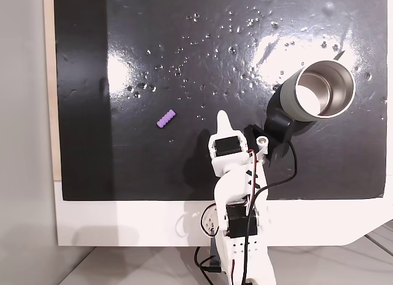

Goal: Grasp a pengrip and put it in the cup.

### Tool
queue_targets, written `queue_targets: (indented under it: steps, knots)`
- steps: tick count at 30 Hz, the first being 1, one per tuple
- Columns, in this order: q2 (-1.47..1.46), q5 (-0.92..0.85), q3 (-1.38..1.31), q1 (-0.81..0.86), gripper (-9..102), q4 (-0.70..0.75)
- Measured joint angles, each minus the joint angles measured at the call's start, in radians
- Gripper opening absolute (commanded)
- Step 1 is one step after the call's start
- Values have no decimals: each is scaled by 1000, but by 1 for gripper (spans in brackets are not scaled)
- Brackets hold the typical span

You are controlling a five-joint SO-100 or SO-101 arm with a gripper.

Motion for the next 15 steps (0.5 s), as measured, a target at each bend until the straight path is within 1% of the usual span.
queue_targets:
  steps: [6,15]
  knots:
    - [-209,49,-149,-78,0,15]
    - [-558,124,-453,-176,0,69]
